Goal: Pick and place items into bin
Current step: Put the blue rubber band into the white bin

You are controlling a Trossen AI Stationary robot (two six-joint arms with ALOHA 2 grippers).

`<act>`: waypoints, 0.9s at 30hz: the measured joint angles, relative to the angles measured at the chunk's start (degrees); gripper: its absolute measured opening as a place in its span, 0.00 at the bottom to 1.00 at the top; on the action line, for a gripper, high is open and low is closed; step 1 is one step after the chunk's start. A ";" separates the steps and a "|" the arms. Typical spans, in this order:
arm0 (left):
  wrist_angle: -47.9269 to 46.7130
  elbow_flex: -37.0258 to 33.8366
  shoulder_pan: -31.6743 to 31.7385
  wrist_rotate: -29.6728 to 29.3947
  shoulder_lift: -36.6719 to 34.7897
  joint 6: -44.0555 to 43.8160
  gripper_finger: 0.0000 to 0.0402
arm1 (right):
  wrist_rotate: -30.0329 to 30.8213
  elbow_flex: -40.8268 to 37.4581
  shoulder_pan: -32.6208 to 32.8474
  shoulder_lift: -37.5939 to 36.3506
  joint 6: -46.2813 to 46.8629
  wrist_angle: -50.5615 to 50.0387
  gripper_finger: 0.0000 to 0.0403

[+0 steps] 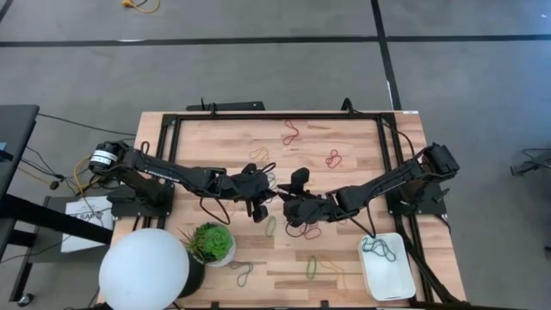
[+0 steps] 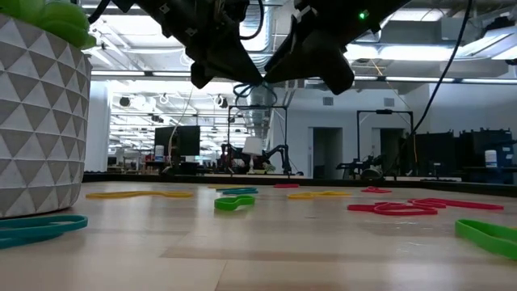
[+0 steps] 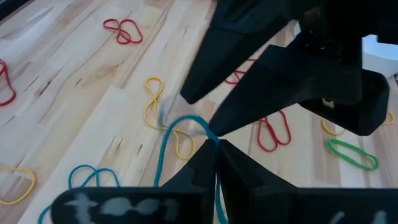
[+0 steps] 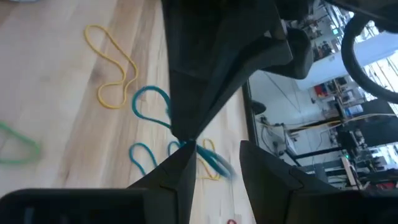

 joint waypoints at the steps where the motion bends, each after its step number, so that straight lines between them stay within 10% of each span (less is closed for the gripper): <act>1: -0.02 0.00 0.00 0.10 -0.02 0.04 0.00 | -0.23 0.00 -0.10 0.00 0.00 -0.01 0.29; 27: 1.49 0.00 0.00 2.23 -0.02 2.19 0.00 | -5.97 0.00 -0.35 0.00 0.02 -1.66 0.14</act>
